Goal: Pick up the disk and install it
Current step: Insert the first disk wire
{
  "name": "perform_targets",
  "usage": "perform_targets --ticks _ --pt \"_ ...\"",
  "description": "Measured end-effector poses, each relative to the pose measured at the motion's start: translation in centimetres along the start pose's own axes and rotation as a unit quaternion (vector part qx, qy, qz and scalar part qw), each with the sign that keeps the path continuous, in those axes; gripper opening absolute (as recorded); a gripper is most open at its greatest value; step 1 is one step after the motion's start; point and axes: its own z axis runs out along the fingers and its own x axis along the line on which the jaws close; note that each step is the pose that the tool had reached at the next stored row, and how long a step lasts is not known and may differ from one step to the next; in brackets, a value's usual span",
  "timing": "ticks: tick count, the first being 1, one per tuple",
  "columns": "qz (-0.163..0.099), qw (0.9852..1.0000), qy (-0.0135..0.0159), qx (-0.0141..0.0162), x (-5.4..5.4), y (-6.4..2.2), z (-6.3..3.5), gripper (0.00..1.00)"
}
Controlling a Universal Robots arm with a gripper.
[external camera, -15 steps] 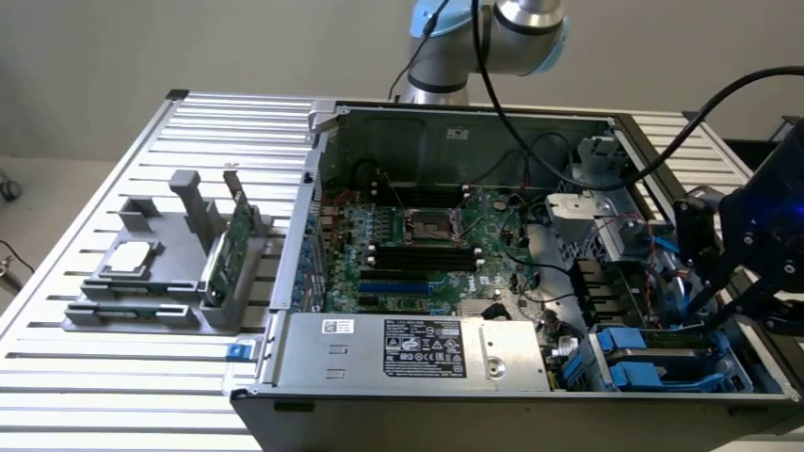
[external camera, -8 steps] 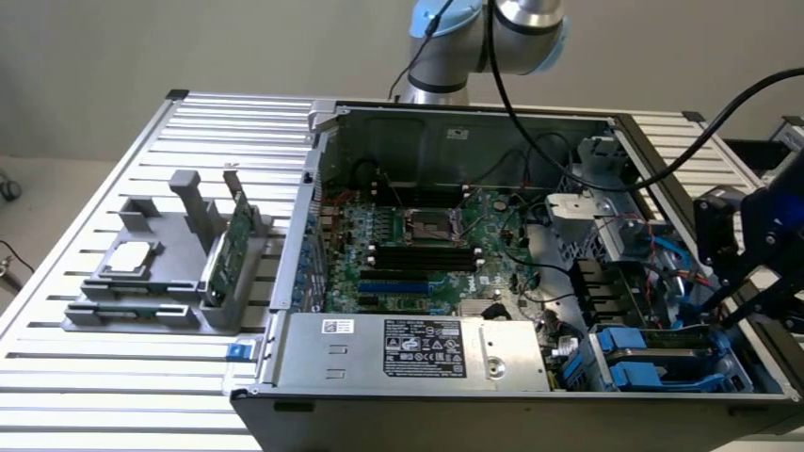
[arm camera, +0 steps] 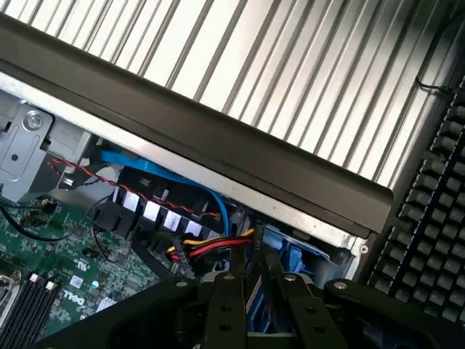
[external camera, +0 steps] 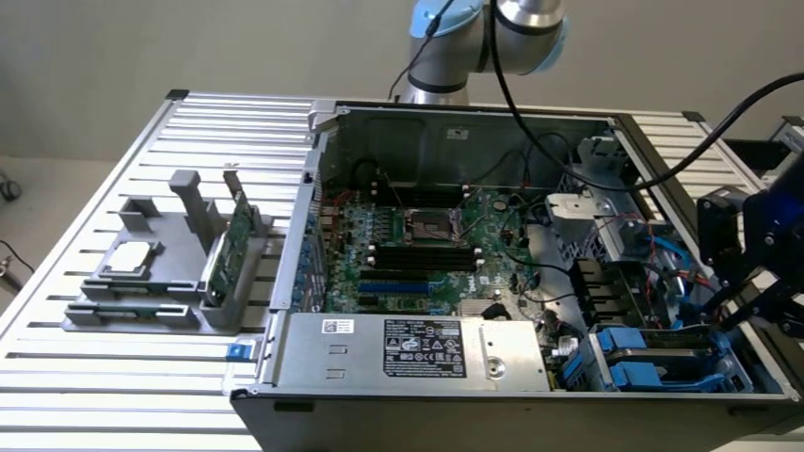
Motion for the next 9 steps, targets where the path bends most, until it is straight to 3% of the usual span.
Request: perform_targets --ticks 3,6,9 --pt "0.003 1.0000 0.0065 -0.0002 -0.2 -0.34 -0.02 0.24" --pt "0.004 1.0000 0.0089 0.0006 -0.8 -0.69 0.08 0.24" --pt "0.006 0.9999 0.0111 0.0046 -1.2 -0.86 0.21 0.24"
